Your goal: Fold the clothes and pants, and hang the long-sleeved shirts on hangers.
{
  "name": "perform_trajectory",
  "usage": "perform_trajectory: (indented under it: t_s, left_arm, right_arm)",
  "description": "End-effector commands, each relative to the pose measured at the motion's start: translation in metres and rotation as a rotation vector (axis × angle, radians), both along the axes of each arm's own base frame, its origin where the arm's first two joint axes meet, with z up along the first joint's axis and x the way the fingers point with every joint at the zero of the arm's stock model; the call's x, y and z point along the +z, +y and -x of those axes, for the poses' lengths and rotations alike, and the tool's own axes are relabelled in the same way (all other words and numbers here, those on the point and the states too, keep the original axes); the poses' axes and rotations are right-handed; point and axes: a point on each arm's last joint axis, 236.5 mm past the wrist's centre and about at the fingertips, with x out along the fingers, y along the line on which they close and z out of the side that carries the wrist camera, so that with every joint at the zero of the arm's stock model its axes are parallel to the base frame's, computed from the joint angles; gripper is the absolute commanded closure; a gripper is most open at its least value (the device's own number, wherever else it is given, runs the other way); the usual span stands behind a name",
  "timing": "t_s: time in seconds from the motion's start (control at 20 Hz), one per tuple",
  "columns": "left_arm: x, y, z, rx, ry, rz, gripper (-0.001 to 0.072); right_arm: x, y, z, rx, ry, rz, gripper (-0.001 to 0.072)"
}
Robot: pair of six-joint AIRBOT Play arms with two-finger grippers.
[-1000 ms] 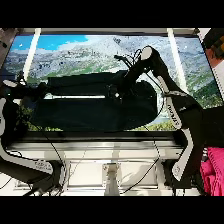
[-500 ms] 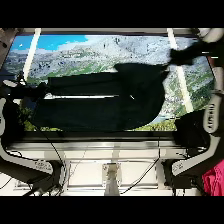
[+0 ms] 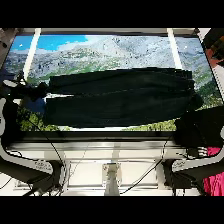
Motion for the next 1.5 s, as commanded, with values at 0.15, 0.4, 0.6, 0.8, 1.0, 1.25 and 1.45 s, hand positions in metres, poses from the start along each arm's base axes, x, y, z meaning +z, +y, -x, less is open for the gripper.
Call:
perform_trajectory:
  t_s: [0.15, 0.4, 0.6, 0.8, 1.0, 1.25, 1.45]
  left_arm:
    - [0.004, 0.019, -0.003, 0.046, -0.026, -0.022, 0.0698]
    - [0.043, 0.056, -0.01, 0.111, -0.13, -0.122, 0.0561]
    - [0.056, 0.05, -0.01, 0.101, -0.147, -0.116, 0.0089]
    - [0.075, 0.034, -0.002, 0.079, -0.151, -0.043, 0.0625]
    - [0.123, 0.039, 0.03, 0.024, -0.166, -0.12, 0.0666]
    - [0.131, 0.028, 0.123, 0.041, -0.053, -0.066, 0.0557]
    - [0.092, 0.014, 0.202, 0.151, 0.108, 0.088, 0.034]
  right_arm:
    - [-0.028, -0.034, 0.045, 0.029, 0.203, 0.119, 0.0686]
    - [-0.117, -0.012, 0.108, 0.015, 0.415, -0.267, 0.0685]
    - [-0.179, -0.006, 0.134, -0.065, 0.486, -0.389, 0.0239]
    - [-0.212, -0.016, 0.121, -0.105, 0.461, -0.395, 0.0238]
    - [-0.233, -0.018, 0.102, -0.131, 0.38, -0.525, 0.0239]
    - [-0.241, -0.056, 0.115, -0.156, 0.343, -0.527, 0.0239]
    - [-0.249, -0.067, 0.118, -0.154, 0.322, -0.546, 0.0238]
